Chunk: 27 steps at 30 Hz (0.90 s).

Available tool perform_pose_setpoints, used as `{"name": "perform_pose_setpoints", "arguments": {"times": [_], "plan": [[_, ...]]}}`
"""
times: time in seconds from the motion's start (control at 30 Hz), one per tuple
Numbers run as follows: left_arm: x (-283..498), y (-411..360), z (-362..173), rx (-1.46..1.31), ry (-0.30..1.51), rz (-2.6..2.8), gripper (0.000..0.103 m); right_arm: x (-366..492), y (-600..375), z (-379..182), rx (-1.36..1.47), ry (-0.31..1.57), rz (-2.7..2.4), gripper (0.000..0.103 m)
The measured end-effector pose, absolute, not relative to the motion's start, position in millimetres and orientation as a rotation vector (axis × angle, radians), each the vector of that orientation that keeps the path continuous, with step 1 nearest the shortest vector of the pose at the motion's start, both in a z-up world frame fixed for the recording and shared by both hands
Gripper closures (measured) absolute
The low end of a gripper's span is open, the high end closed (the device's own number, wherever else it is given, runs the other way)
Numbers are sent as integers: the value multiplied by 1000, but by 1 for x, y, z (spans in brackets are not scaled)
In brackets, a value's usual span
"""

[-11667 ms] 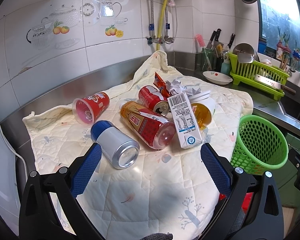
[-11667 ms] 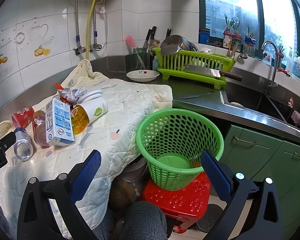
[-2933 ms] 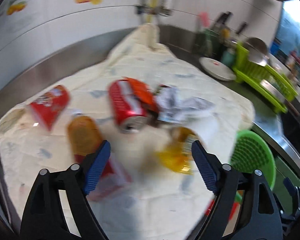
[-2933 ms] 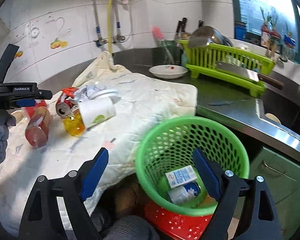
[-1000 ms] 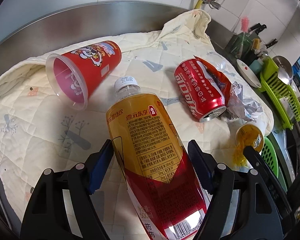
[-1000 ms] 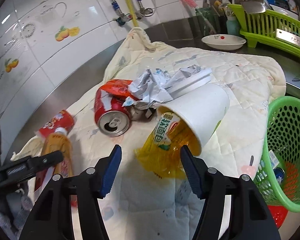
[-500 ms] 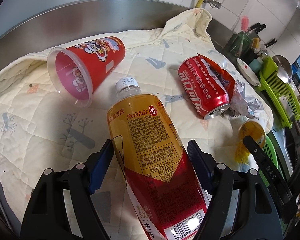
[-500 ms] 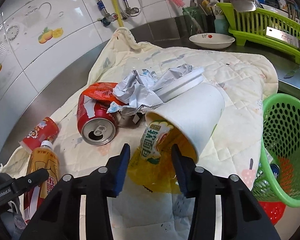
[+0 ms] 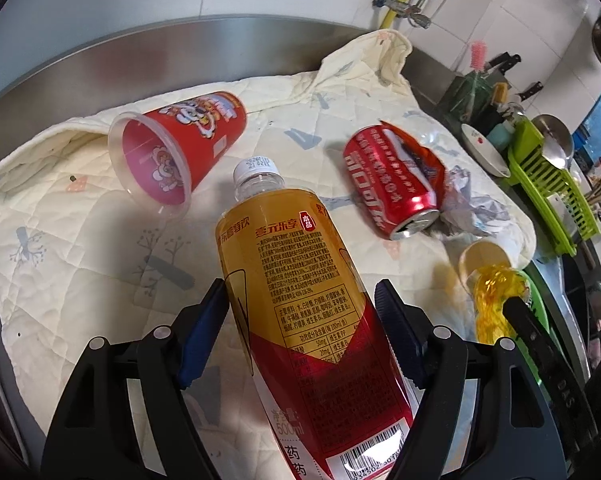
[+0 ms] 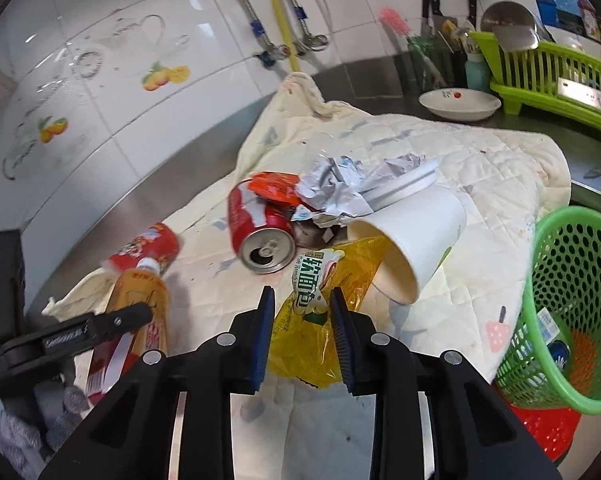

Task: Collect trash
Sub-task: 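Grasp the yellow cup with the right tool and drop it into the green basket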

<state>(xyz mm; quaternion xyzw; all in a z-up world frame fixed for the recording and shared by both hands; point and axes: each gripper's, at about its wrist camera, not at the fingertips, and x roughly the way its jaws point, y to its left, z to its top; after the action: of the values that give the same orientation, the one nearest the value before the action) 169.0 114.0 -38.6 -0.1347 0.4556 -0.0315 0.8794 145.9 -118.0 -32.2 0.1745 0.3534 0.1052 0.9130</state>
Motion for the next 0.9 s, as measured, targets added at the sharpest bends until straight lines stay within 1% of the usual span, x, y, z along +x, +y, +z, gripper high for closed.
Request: {"name": "perform_pose_setpoints", "arguments": {"times": [0.4, 0.57, 0.7, 0.9], "plan": [[153, 77, -21, -265, 928, -135, 30, 98, -143, -8, 393, 678, 311, 77], [149, 54, -14, -242, 923, -175, 30, 78, -173, 3, 364, 639, 262, 77], [148, 29, -10, -229, 926, -228, 30, 72, -217, -6, 351, 655, 177, 77], [148, -17, -3, -191, 930, -302, 30, 70, -288, -37, 301, 704, 14, 76]]}}
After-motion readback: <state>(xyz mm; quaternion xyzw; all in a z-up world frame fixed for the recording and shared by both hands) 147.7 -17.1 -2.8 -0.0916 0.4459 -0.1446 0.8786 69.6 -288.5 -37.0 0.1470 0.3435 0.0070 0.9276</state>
